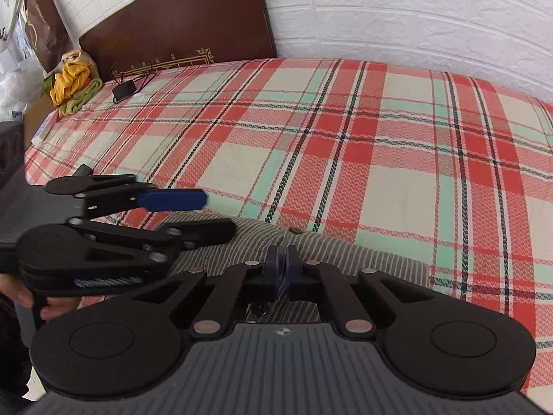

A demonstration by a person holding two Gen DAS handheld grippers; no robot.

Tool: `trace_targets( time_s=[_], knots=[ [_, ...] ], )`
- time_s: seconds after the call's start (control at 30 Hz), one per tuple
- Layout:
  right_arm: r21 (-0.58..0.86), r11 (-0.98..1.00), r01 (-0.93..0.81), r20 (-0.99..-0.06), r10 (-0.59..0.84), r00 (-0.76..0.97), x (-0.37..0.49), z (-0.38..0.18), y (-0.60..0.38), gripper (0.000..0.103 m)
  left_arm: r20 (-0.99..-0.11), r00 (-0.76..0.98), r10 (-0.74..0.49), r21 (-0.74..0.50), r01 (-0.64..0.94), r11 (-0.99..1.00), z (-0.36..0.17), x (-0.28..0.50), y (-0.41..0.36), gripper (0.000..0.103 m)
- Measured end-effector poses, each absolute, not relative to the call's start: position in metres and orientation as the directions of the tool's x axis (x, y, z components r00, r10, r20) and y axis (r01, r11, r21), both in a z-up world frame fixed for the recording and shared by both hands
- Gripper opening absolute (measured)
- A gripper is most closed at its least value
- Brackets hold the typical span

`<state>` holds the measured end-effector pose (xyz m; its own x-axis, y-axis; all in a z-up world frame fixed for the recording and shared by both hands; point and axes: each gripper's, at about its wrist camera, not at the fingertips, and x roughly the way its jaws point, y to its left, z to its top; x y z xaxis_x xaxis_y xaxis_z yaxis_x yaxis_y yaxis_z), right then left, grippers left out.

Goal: Fold clothes

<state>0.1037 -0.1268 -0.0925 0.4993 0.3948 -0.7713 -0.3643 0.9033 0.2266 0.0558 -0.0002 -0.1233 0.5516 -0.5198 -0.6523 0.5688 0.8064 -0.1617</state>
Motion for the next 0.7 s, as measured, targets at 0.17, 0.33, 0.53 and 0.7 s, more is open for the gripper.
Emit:
trace_targets(
  time_s=[0.17,0.33,0.53,0.7],
  knots=[
    [0.272,0.899,-0.342,-0.765,0.418,0.49,0.108,-0.093,-0.132,0.003,-0.695,0.535,-0.48,-0.091,0.596,0.798,-0.143,0.057,-0.019,0.059],
    [0.388,0.869,-0.307,-0.74,0.492,0.458,0.113,-0.096,-0.138,0.003,-0.684,0.537,-0.494,-0.066,0.629,0.775,-0.15,0.048,-0.025,0.059],
    [0.408,0.859,-0.309,-0.729,0.51,0.456,0.112,-0.097,-0.138,0.003,-0.66,0.458,-0.596,-0.187,0.668,0.72,-0.143,0.052,-0.013,0.059],
    [0.434,0.859,-0.272,-0.737,0.512,0.442,0.115,-0.106,-0.14,0.003,-0.681,0.425,-0.596,-0.206,0.671,0.713,-0.153,0.058,-0.016,0.059]
  ],
)
